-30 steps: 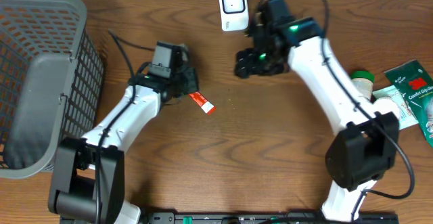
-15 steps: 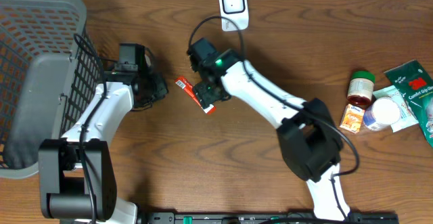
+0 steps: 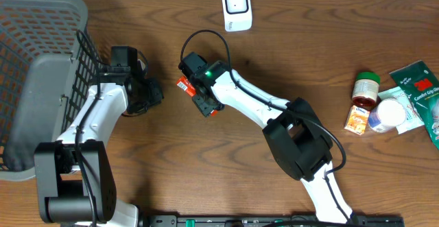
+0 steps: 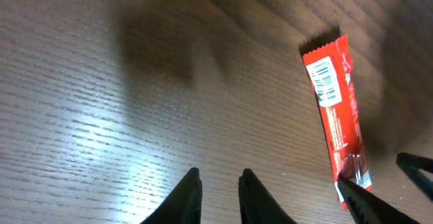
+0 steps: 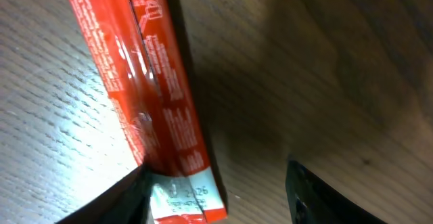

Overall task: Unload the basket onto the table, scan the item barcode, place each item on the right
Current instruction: 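Bring the right gripper to the held red packet and close on it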

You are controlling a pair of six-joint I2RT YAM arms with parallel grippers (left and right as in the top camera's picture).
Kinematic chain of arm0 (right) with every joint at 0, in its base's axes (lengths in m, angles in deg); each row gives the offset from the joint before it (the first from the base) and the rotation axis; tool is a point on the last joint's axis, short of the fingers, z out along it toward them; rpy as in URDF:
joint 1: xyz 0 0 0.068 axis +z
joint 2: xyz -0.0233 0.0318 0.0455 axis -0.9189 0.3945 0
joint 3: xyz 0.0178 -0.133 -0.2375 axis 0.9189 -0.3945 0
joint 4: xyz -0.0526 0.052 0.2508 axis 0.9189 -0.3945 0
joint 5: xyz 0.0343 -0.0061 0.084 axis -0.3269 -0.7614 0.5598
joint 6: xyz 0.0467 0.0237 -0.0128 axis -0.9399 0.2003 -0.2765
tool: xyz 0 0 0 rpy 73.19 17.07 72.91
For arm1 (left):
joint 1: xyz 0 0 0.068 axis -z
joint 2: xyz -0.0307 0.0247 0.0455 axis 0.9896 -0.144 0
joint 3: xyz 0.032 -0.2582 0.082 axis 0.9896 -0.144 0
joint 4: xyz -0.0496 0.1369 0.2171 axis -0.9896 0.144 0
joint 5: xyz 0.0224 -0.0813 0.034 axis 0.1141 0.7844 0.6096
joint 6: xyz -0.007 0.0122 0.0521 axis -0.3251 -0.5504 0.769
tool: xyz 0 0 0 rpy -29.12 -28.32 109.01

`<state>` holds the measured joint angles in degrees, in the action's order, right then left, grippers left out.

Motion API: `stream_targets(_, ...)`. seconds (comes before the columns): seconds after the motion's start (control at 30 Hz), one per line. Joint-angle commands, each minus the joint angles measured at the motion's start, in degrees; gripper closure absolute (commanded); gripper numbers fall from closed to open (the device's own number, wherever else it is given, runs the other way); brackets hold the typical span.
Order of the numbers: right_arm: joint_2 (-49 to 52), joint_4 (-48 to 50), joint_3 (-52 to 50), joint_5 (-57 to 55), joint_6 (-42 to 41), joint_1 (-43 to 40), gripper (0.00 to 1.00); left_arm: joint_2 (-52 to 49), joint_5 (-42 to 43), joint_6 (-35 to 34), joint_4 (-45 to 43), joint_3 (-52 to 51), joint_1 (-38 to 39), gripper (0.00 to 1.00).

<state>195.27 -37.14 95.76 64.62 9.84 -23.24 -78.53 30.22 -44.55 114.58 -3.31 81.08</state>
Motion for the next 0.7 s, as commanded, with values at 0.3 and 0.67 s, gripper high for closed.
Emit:
stream_targets(0.3, 0.3, -0.3, 0.5, 1.4, 0.4, -0.1, 0.45, -0.2, -0.2, 1.7, 0.7, -0.2, -0.5, 0.76)
stream_targets(0.67, -3.6, 0.5, 0.5, 11.6, 1.5, -2.7, 0.34, -0.2, -0.2, 1.7, 0.7, -0.2, -0.5, 0.73)
